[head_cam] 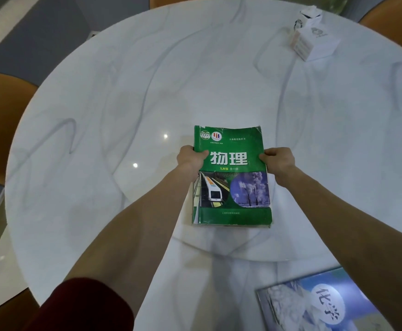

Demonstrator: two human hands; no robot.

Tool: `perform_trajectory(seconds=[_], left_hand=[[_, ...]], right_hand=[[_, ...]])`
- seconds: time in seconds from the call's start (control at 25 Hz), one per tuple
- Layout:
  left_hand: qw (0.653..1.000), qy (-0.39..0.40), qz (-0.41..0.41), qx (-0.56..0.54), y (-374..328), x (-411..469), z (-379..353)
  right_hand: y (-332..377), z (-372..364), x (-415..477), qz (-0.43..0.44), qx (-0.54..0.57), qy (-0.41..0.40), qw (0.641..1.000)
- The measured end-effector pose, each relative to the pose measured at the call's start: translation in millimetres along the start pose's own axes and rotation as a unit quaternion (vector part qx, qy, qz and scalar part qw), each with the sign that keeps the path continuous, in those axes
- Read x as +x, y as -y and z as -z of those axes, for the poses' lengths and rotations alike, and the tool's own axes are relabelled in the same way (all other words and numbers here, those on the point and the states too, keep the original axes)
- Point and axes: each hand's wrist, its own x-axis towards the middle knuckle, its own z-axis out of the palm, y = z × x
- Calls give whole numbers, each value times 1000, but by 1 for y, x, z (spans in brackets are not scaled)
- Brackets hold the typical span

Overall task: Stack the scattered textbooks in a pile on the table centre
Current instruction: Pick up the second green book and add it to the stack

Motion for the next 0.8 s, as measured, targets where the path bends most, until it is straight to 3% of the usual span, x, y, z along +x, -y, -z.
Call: perform_trajectory(seconds=[0.24, 0.44, 0.8], left_hand=[[991, -3, -67, 114, 4, 8, -8], [948, -45, -118, 293, 17, 10, -11], [935, -40, -93, 340, 14, 7, -15]], right_hand=[[-4, -5, 0, -2, -51, -18, 999], [-7, -5, -3, 19, -115, -34, 993], [-9, -8, -1, 47, -156, -52, 985]])
